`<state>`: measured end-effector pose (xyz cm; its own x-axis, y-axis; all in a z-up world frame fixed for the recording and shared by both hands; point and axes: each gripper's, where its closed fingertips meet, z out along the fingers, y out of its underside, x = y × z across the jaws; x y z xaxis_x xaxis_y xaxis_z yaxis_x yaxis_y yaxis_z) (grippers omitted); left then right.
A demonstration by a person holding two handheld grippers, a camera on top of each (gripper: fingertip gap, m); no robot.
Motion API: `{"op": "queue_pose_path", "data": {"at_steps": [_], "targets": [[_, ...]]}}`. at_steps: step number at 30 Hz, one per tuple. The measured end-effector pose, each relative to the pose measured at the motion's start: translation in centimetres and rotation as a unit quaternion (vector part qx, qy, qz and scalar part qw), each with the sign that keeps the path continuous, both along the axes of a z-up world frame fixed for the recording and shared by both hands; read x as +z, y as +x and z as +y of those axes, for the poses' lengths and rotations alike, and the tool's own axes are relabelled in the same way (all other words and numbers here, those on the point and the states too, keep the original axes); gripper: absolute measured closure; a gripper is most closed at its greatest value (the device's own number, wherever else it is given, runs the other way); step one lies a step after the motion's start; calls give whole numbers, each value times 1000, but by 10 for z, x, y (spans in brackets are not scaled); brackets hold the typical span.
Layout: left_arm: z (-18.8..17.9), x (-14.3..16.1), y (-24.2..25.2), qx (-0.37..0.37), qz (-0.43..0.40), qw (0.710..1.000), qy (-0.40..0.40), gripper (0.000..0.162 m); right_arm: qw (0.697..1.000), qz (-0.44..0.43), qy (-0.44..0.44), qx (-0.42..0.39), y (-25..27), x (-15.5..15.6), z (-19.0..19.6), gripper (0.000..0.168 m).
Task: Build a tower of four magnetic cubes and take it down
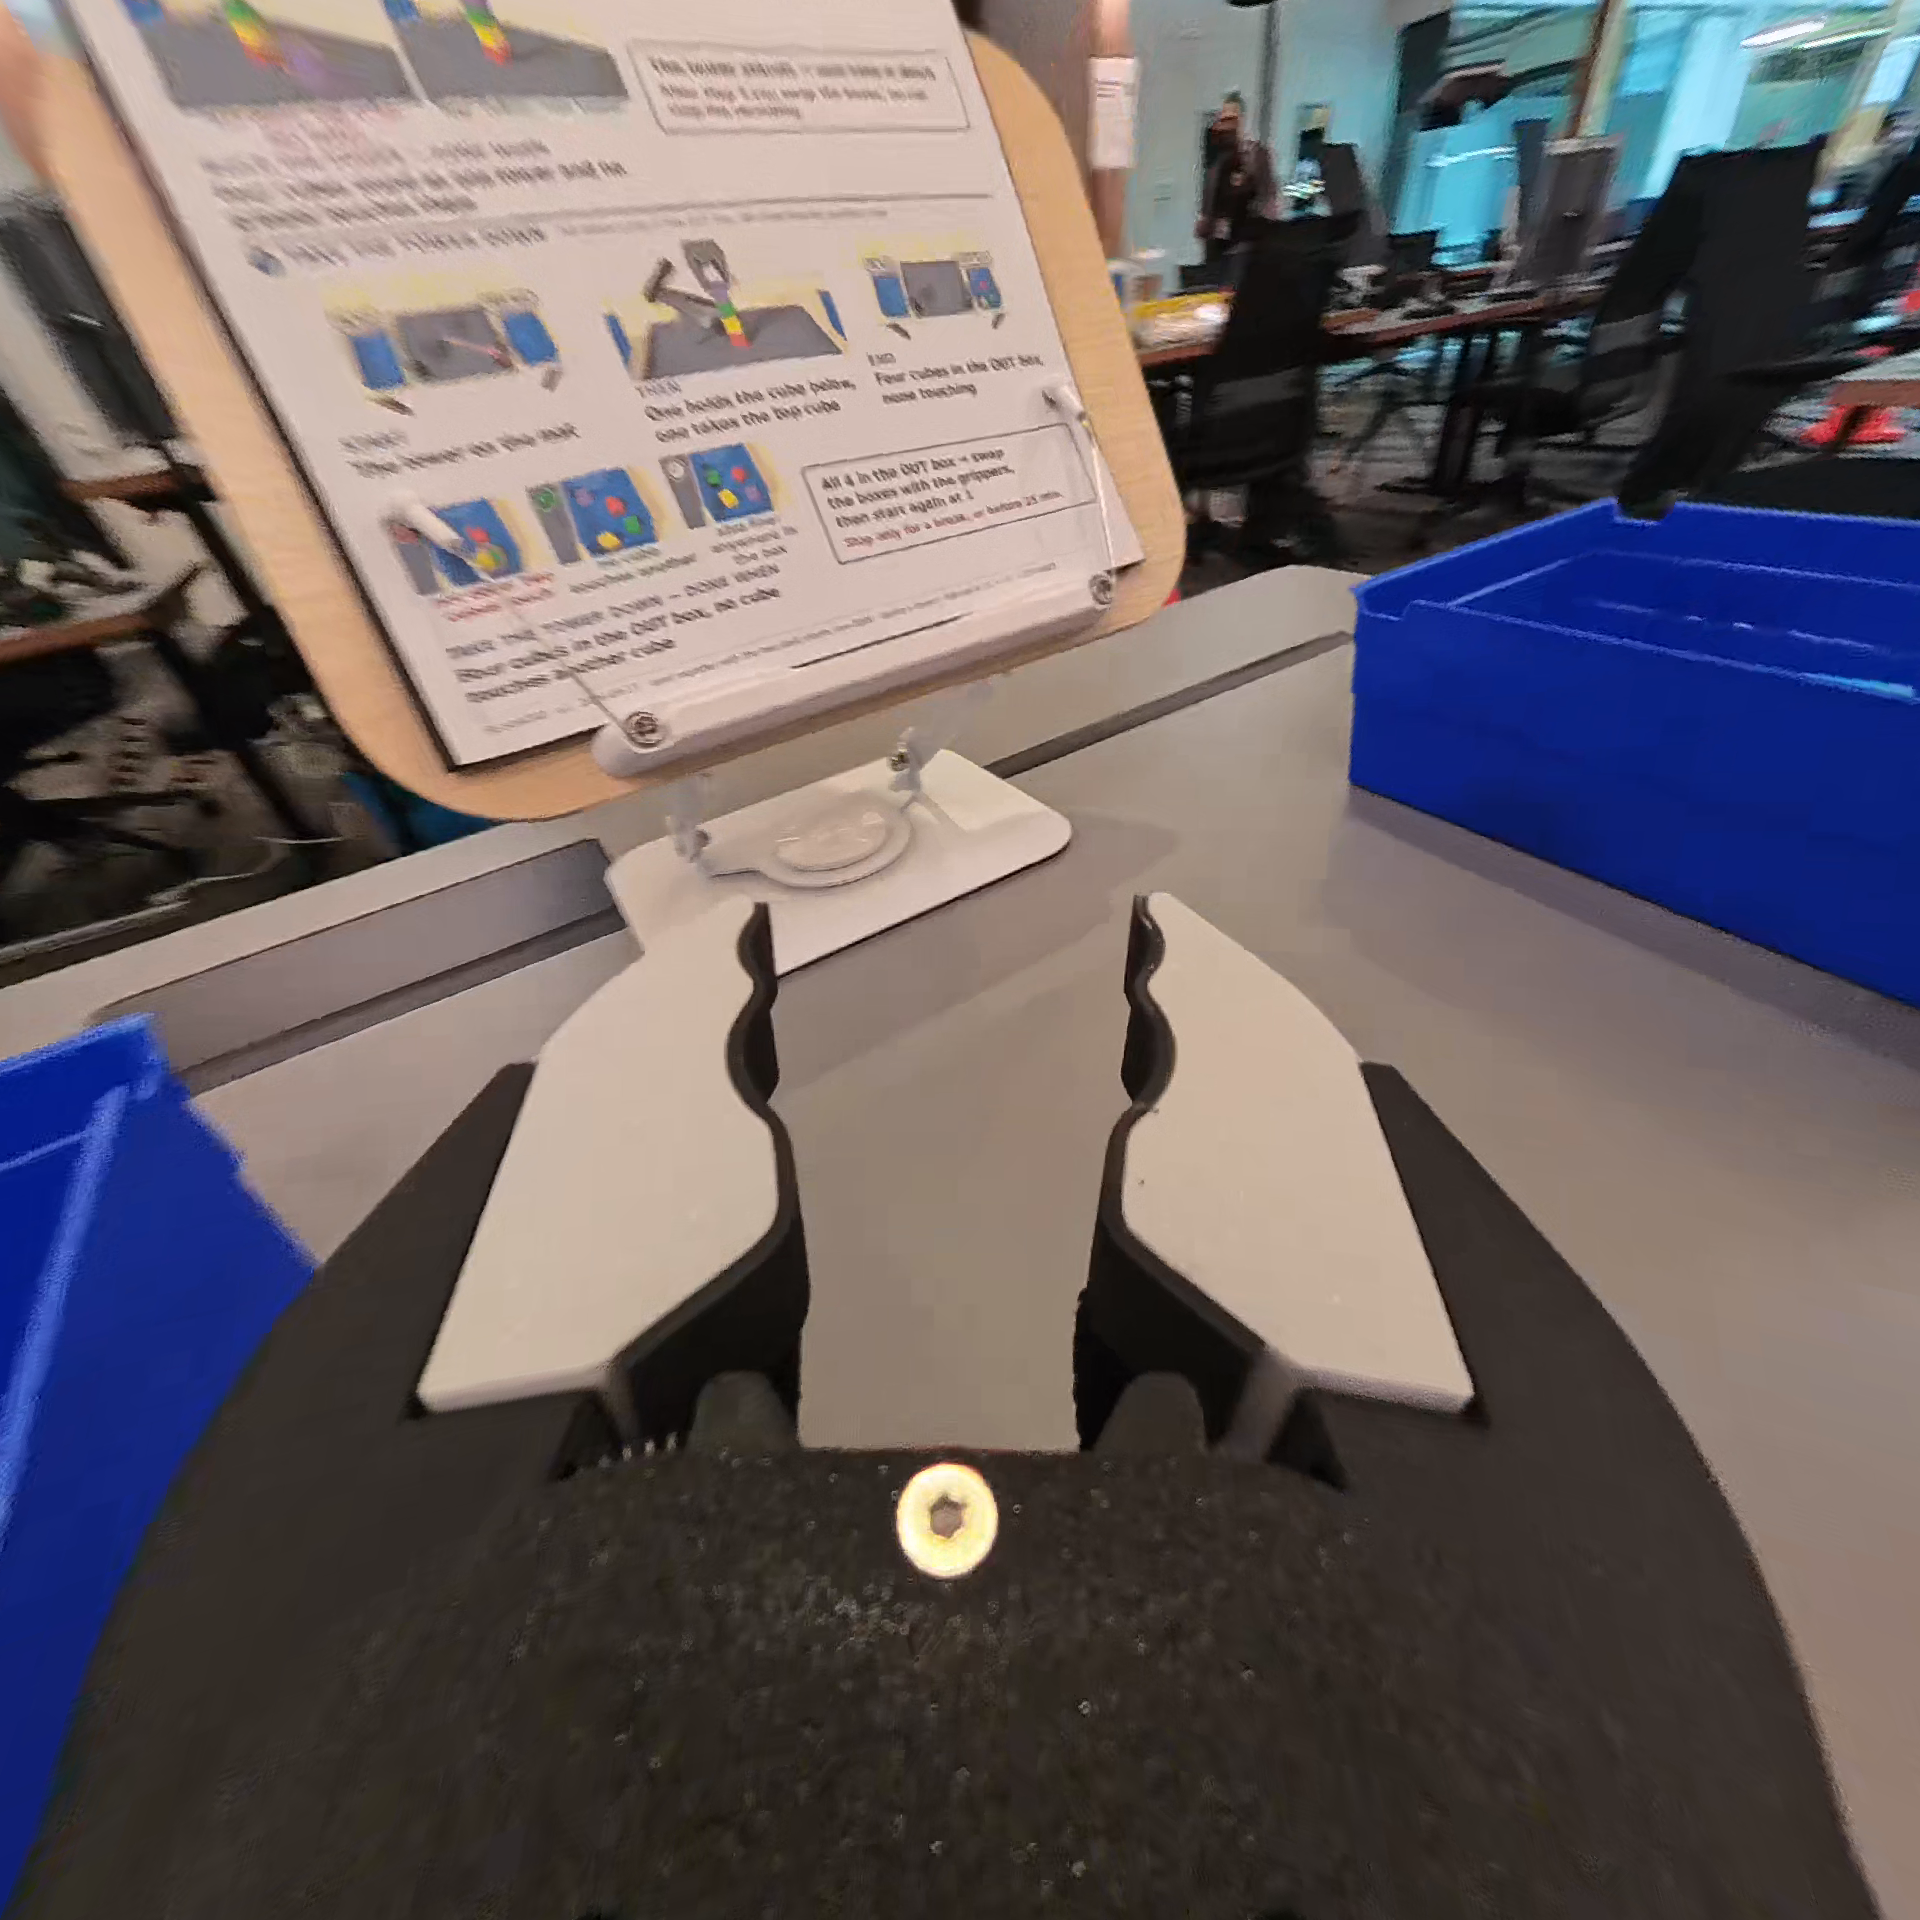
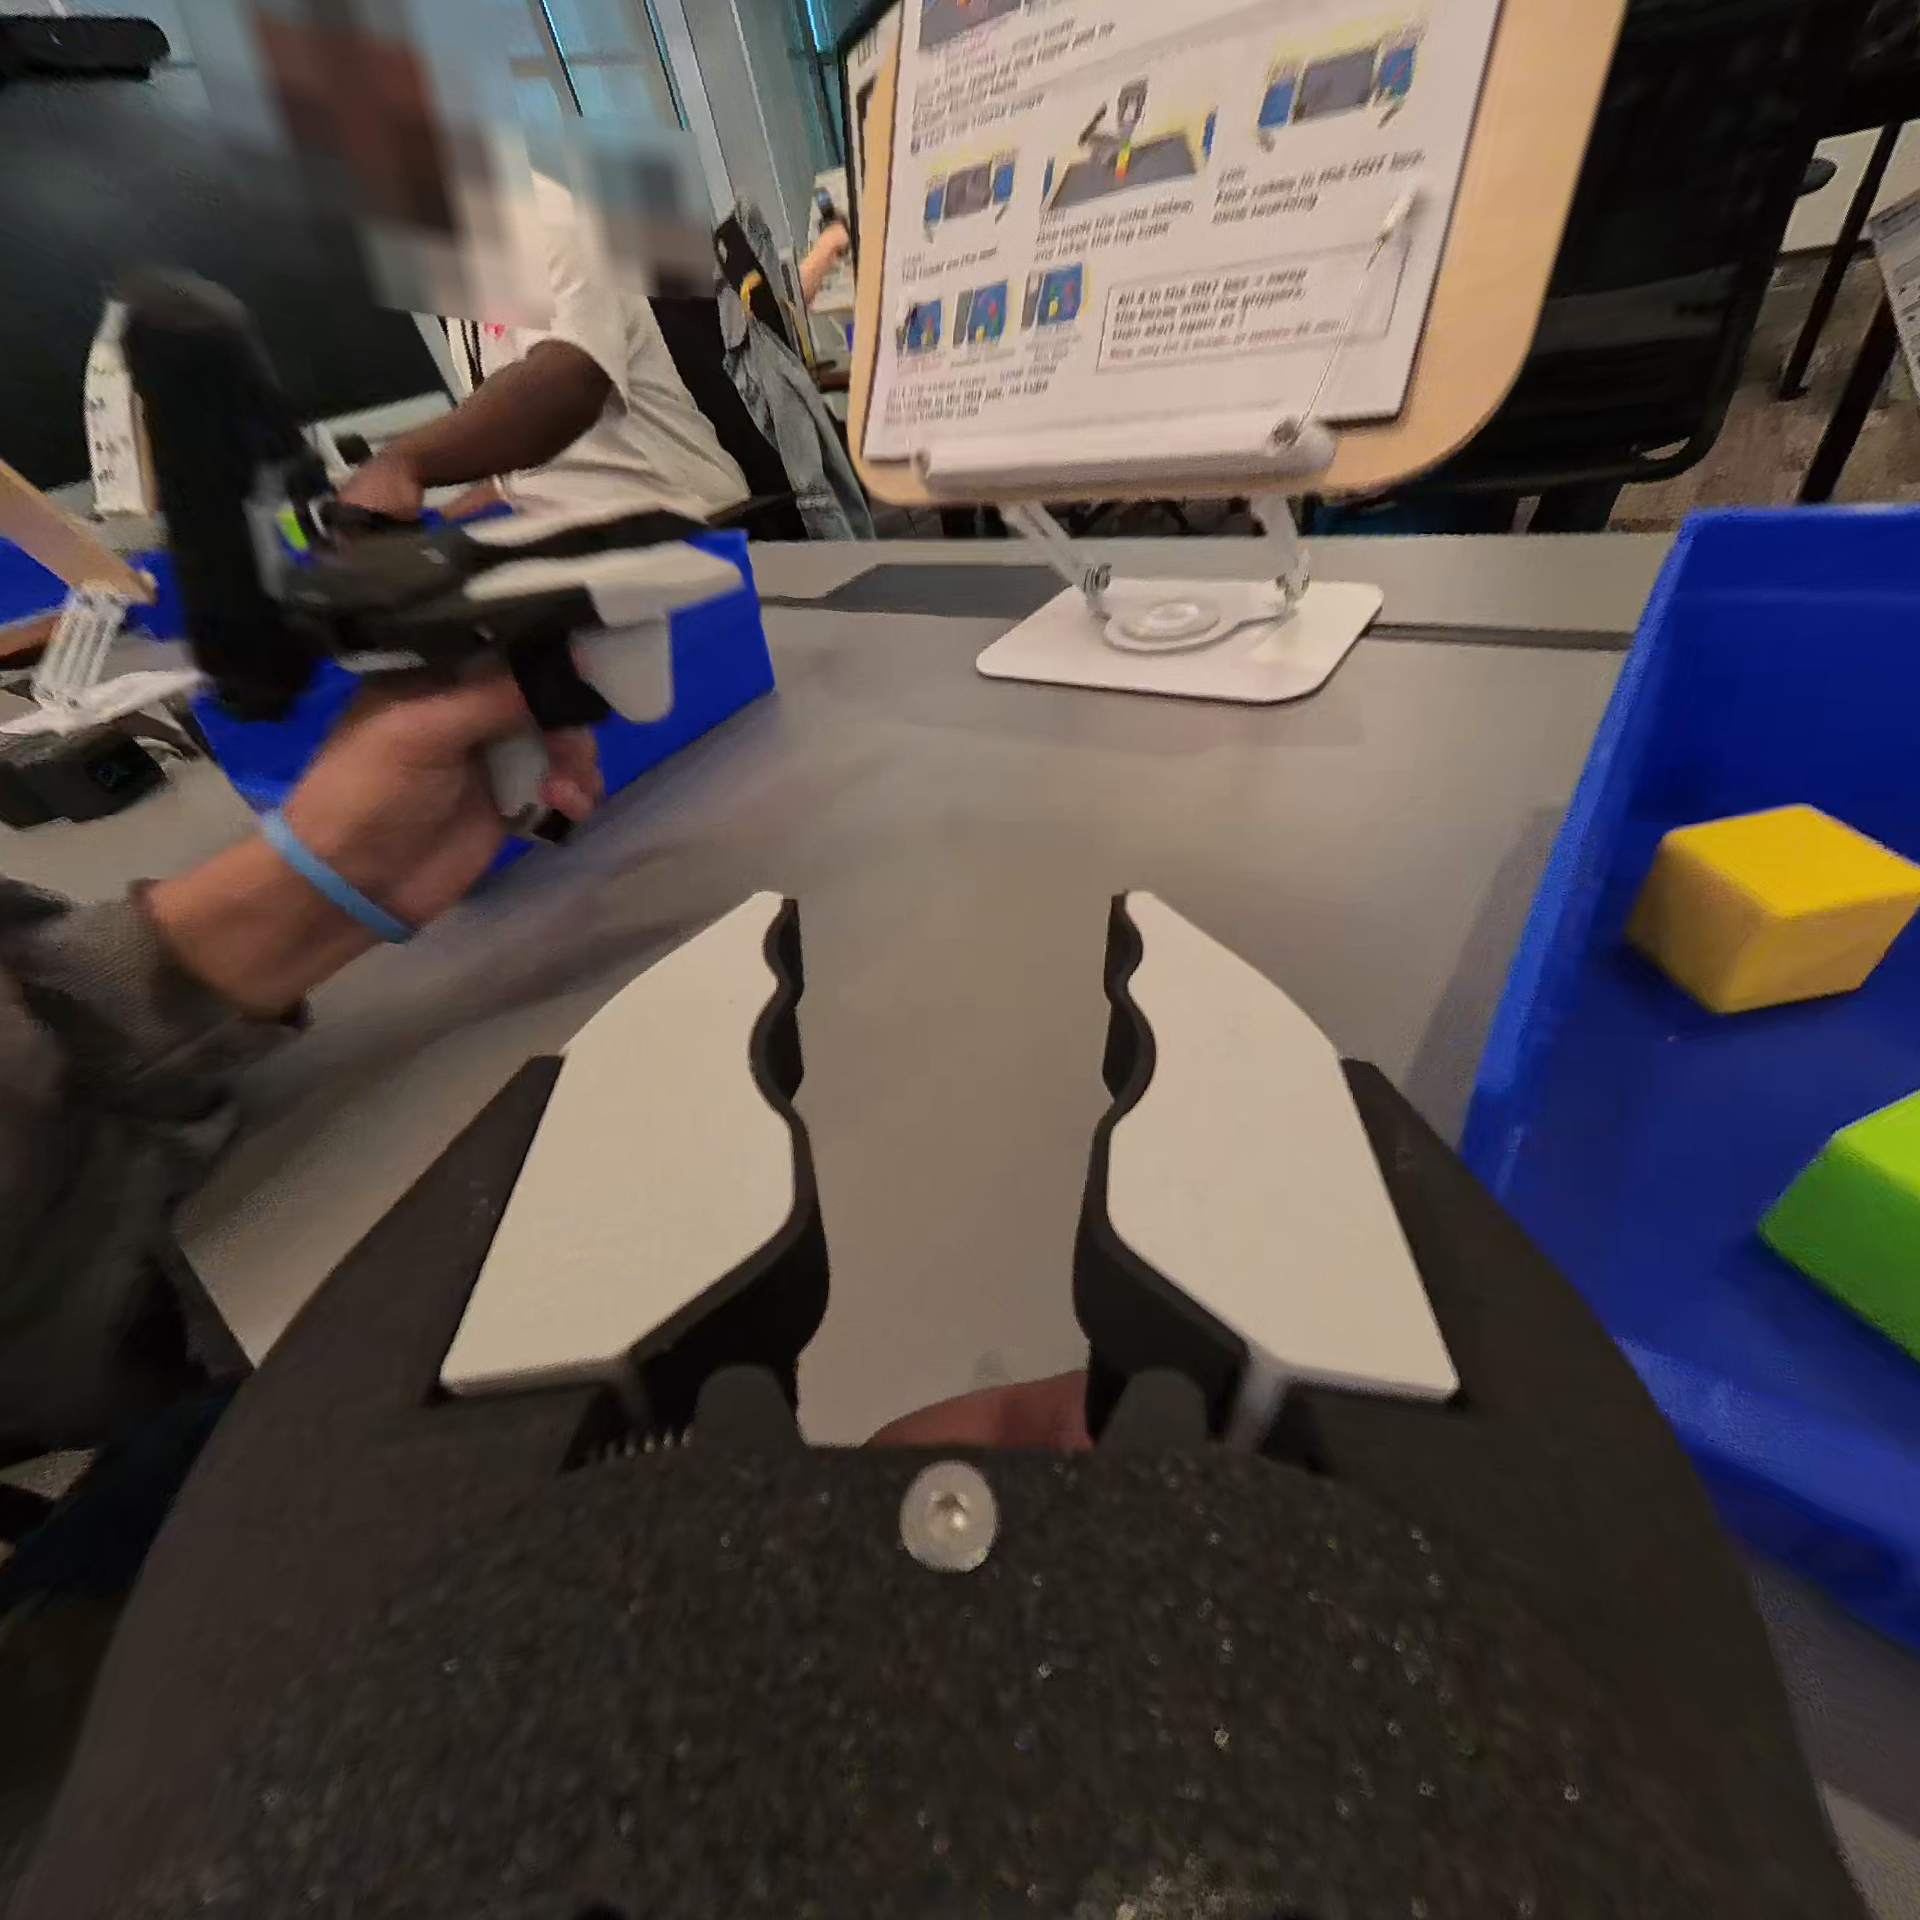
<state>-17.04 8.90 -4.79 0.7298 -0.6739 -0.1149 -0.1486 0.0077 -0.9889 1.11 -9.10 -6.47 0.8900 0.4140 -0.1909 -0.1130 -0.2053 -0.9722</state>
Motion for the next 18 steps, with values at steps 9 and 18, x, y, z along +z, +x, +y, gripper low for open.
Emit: {"op": "queue_pose_path", "data": {"at_steps": [9,18], "targets": [[-159,-37,-60,46,-39,992,-110,103,999,32,5,-12,-19,-19,-64,111],[-212,-55,-91,62,-45,992,-95,105,995,98,22,-22,8,-20,-74,118]]}}
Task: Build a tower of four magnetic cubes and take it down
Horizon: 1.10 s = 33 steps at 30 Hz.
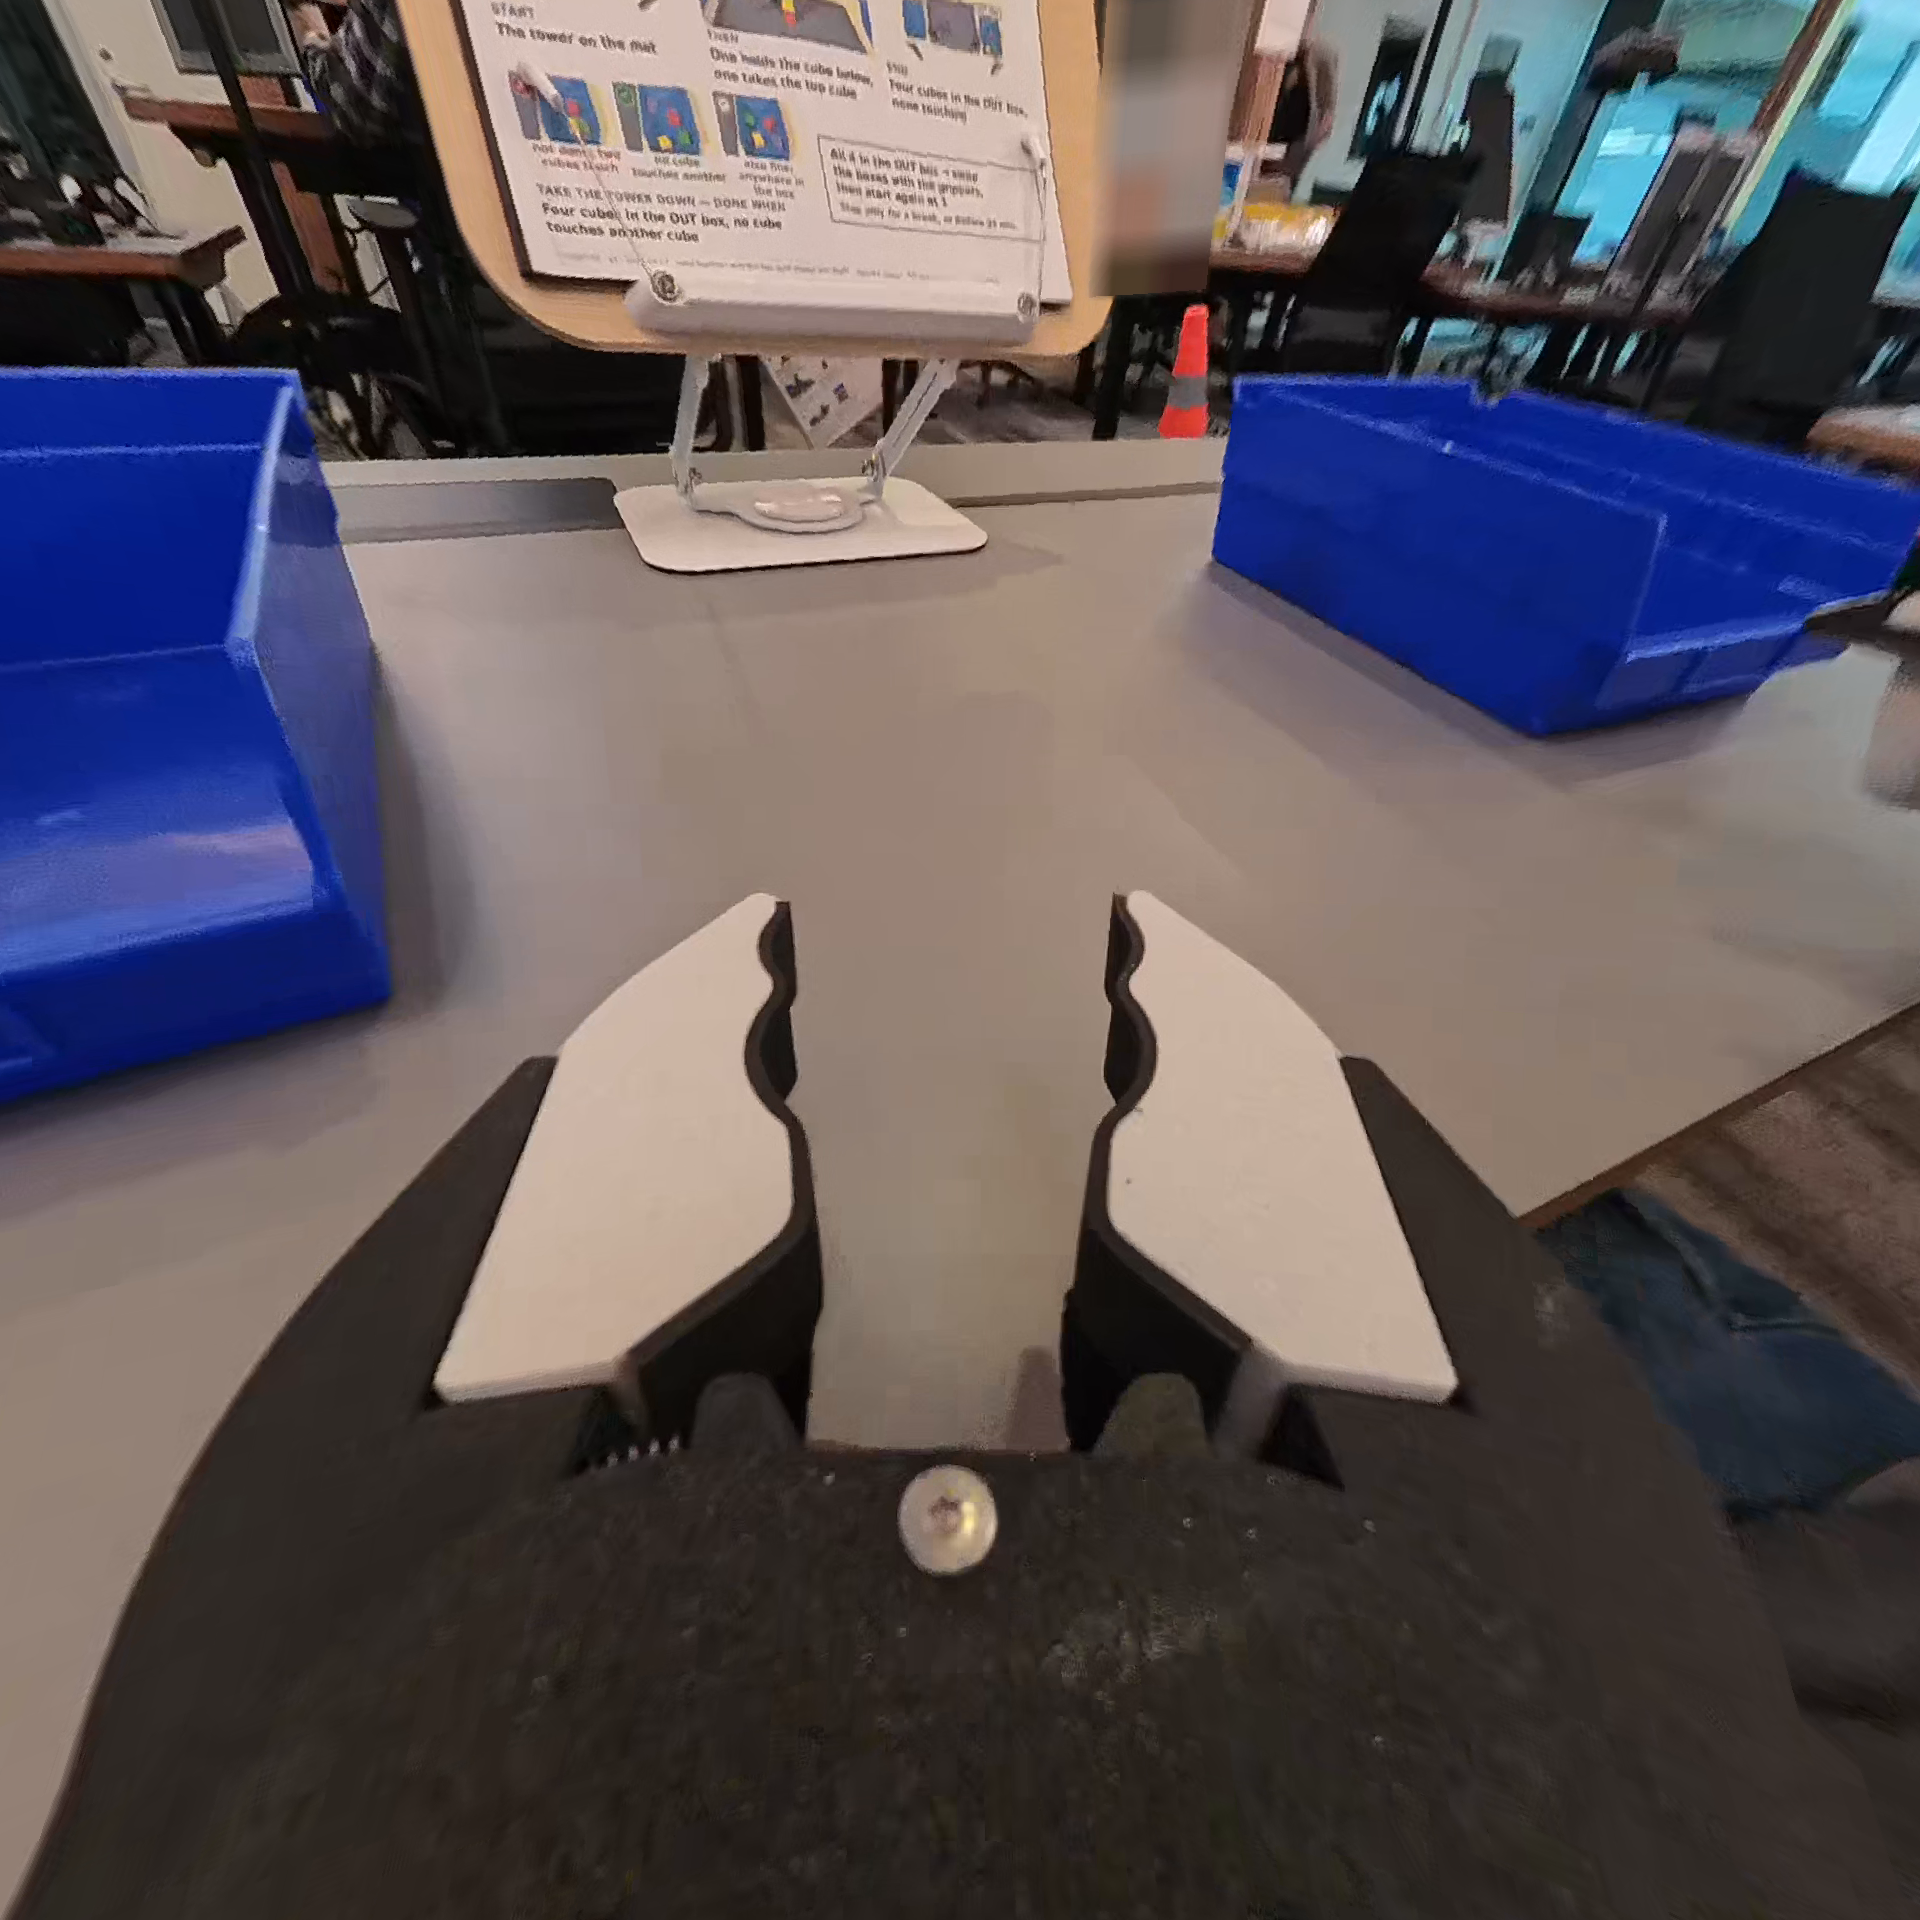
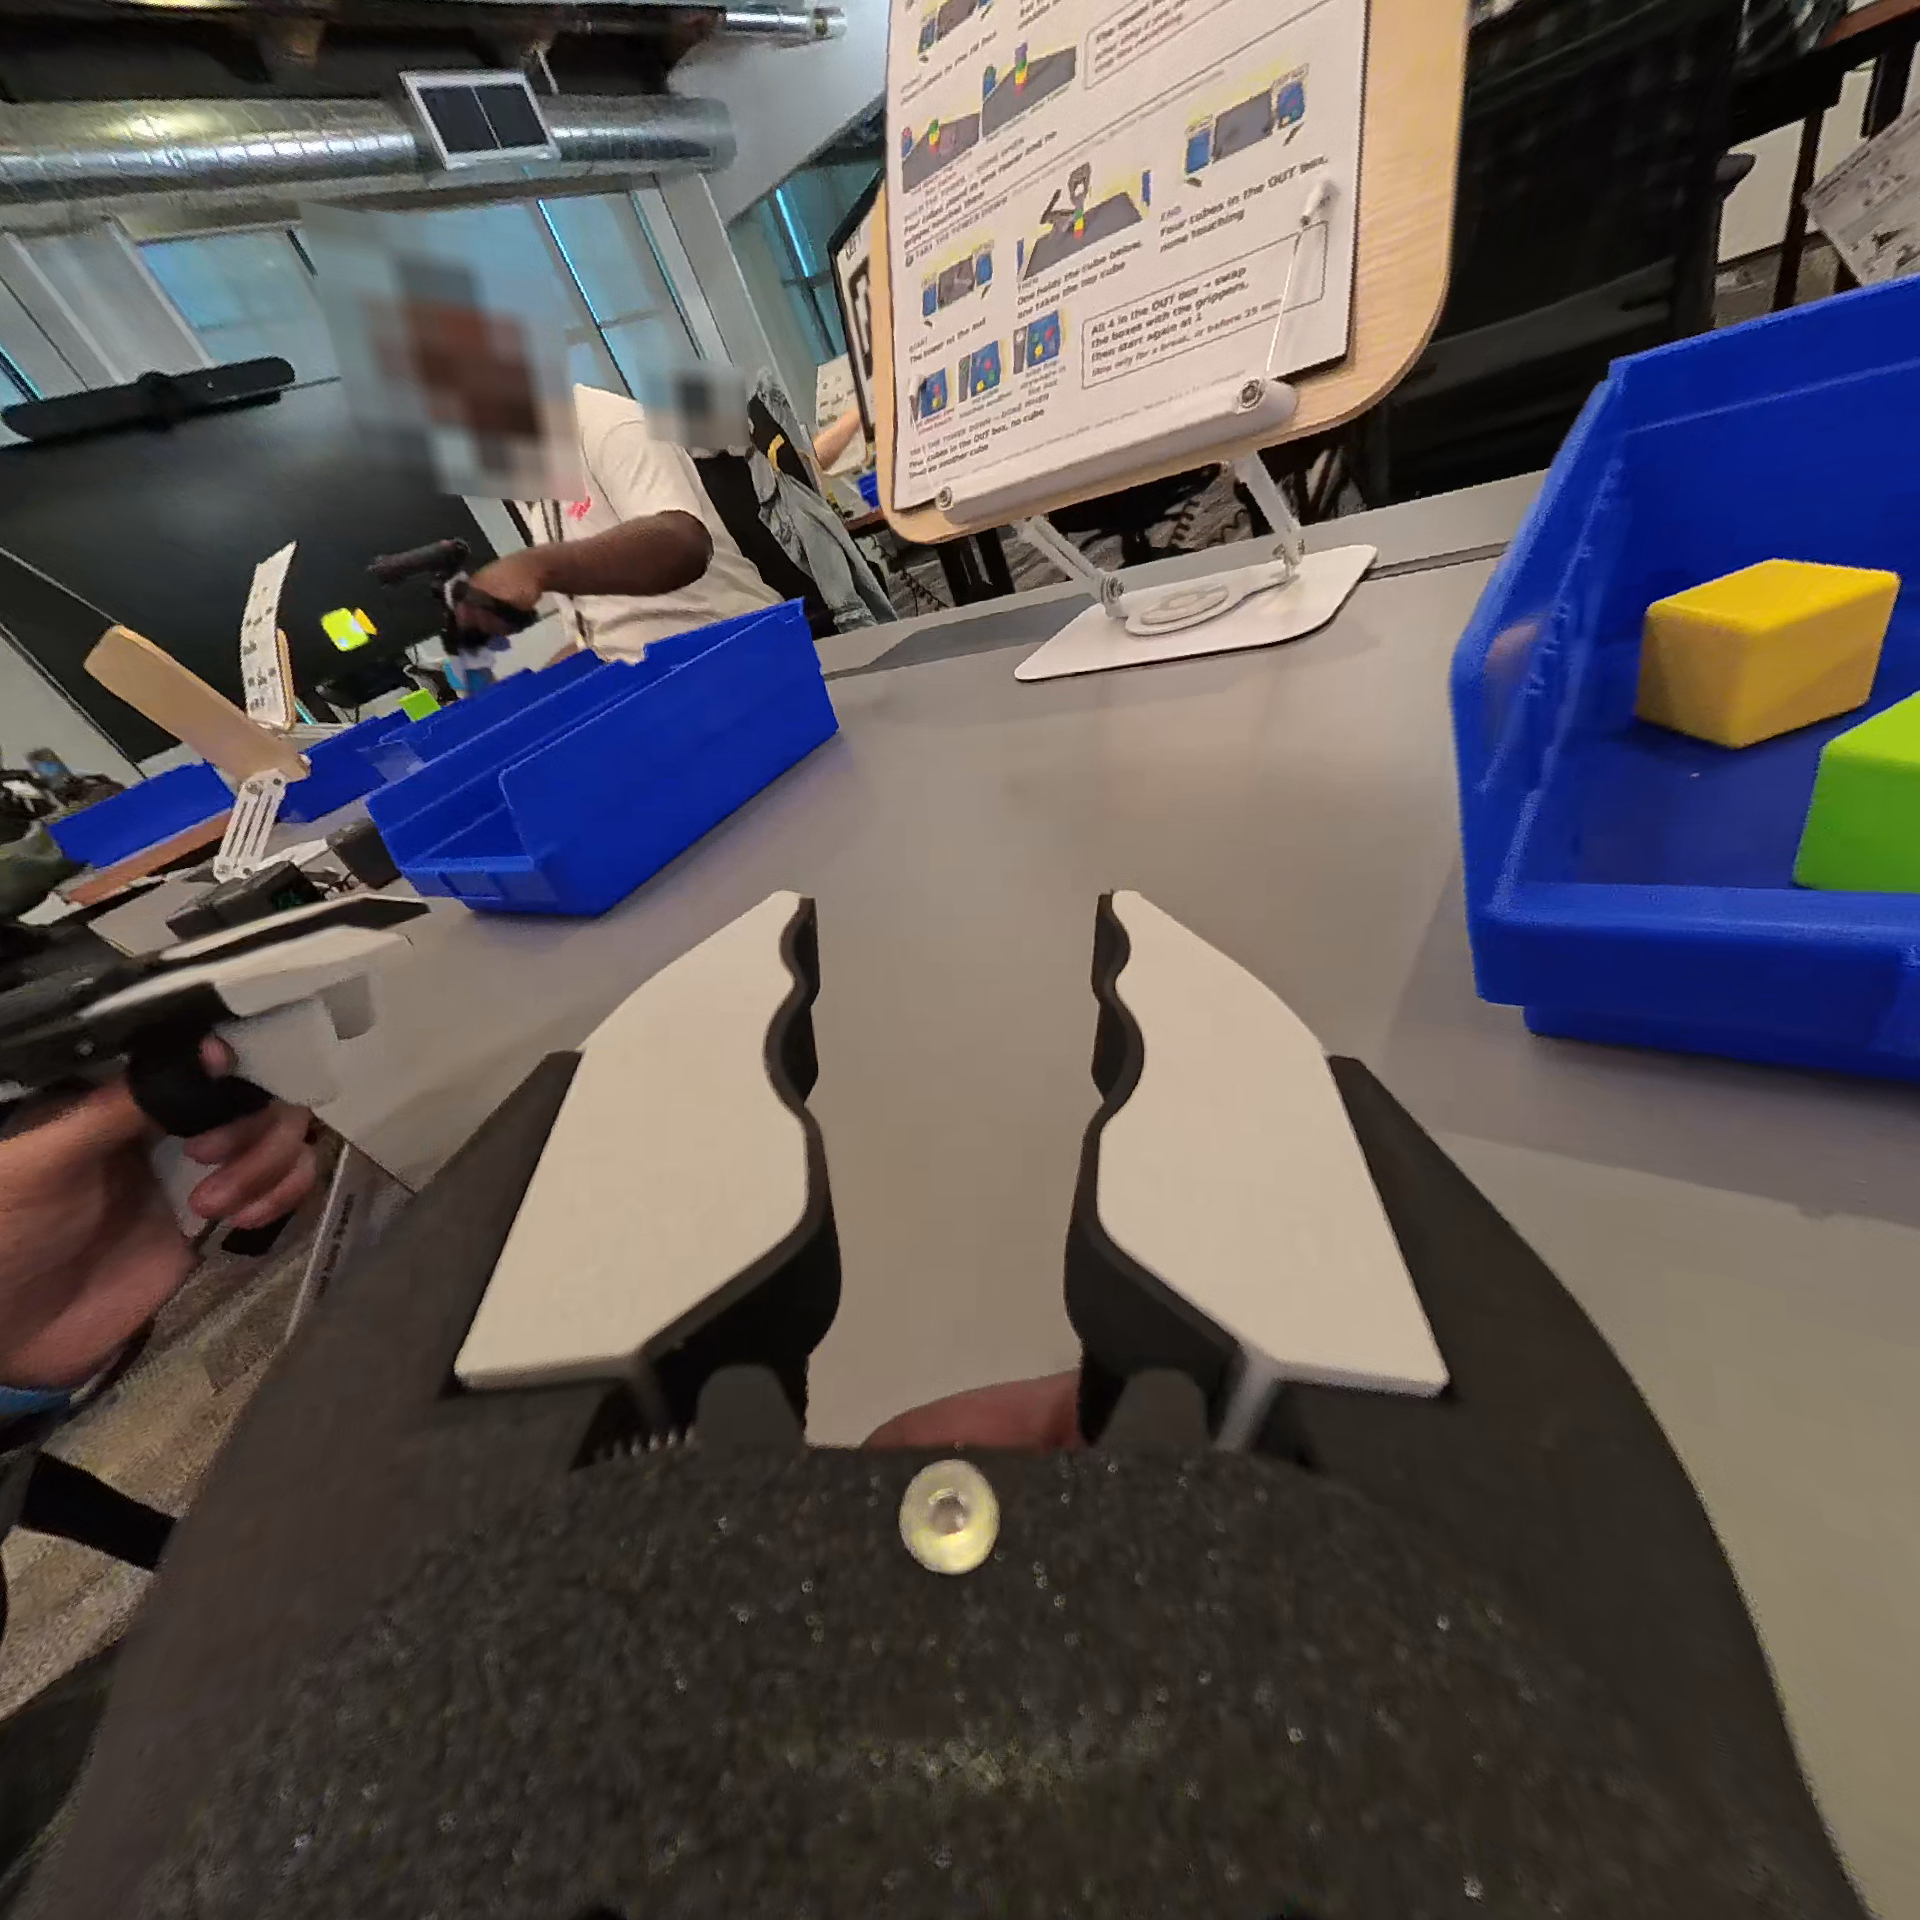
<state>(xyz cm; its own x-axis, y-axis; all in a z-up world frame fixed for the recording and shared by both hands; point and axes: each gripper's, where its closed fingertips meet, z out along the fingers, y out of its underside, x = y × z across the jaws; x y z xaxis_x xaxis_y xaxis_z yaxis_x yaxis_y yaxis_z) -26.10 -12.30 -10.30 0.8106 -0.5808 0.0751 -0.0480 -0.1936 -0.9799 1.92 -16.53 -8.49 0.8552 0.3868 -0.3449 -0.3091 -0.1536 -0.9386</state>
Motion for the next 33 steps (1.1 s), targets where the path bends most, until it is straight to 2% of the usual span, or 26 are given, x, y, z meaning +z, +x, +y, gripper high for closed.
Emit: {"op": "queue_pose_path", "data": {"at_steps": [4,9,15,18,20,23,28,33], "targets": [[0,-5,8,-4,29,1000,7,103,1000,1,8,-9,6,3,-2,119],[-10,-7,42,-33,26,999,-10,101,998,-49,22,-38,14,3,-6,118],[-8,11,159,-94,39,995,-1,102,994,-42,24,-95,45,6,-24,118],[-2,14,239,-135,14,990,-42,98,987,-45,-5,-154,73,-4,-32,121],[0,14,291,-160,10,986,-50,98,986,-17,-20,-163,84,-8,-38,120],[20,2,340,-132,47,989,-42,98,983,17,-29,-182,101,-11,-53,120],[48,-34,378,-105,76,987,-97,102,975,22,-38,-217,123,-14,-77,121],[62,-32,387,-114,34,983,-137,106,973,21,-58,-224,127,-23,-86,120]]}}
